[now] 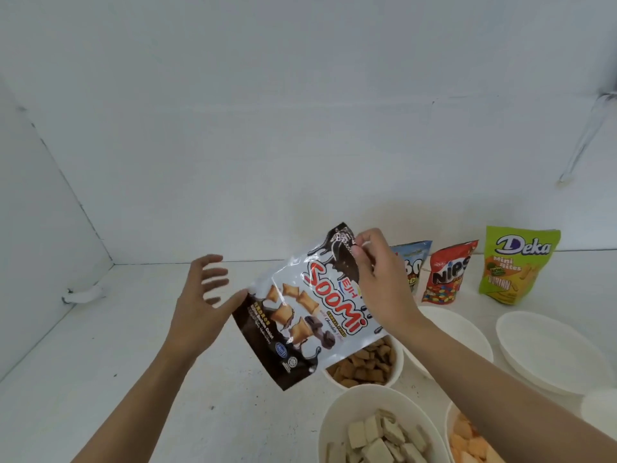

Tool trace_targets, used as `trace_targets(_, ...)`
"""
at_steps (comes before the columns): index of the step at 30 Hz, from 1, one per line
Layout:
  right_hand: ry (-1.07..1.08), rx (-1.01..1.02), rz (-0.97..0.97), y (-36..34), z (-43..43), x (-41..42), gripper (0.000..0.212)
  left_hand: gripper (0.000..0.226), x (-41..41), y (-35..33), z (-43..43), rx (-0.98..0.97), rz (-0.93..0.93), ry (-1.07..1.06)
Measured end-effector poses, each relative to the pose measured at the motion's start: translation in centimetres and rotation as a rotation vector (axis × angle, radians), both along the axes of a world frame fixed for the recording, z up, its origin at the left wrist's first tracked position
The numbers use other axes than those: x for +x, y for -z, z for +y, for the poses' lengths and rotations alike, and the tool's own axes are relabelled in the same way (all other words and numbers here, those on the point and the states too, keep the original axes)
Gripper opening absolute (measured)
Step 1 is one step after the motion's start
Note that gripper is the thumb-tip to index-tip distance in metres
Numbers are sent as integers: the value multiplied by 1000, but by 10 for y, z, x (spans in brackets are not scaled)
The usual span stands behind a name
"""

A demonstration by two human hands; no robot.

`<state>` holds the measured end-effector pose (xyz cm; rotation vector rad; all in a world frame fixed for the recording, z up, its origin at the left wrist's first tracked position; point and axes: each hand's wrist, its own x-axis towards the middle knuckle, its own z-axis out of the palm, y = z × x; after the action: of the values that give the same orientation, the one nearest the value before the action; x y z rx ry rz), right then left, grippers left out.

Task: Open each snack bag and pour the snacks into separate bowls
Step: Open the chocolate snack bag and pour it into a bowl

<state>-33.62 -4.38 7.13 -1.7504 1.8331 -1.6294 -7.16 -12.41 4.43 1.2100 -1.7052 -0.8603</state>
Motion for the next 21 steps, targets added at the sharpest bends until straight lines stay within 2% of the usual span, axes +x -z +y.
trace_targets(3, -64, -25, 129, -8, -3, 17, 4, 61, 4, -20, 9, -241, -232, 44)
trace_targets(6, -95, -123, 267, -18, -6, 42, 9, 59, 3, -45, 24, -287, -306, 169)
trace_targets(9, -151, -221, 382, -28, -6, 71, 9, 38, 5, -63, 41, -234, -224, 254)
trace_targets(12, -245, -197, 403, -36, -2, 94, 30, 20, 18, -71, 52, -235, -92, 241)
trace_targets(16, -385, -39, 312, -36, 0, 110, 50, 20, 46, -65, 64, -213, -41, 172)
trace_targets(18, -443, 32, 322, -31, -2, 115, 47, 19, 58, -59, 71, -197, -44, 131)
trace_targets(21, -494, 123, 281, -22, -7, 120, 29, 17, 77, -50, 82, -199, -22, 60)
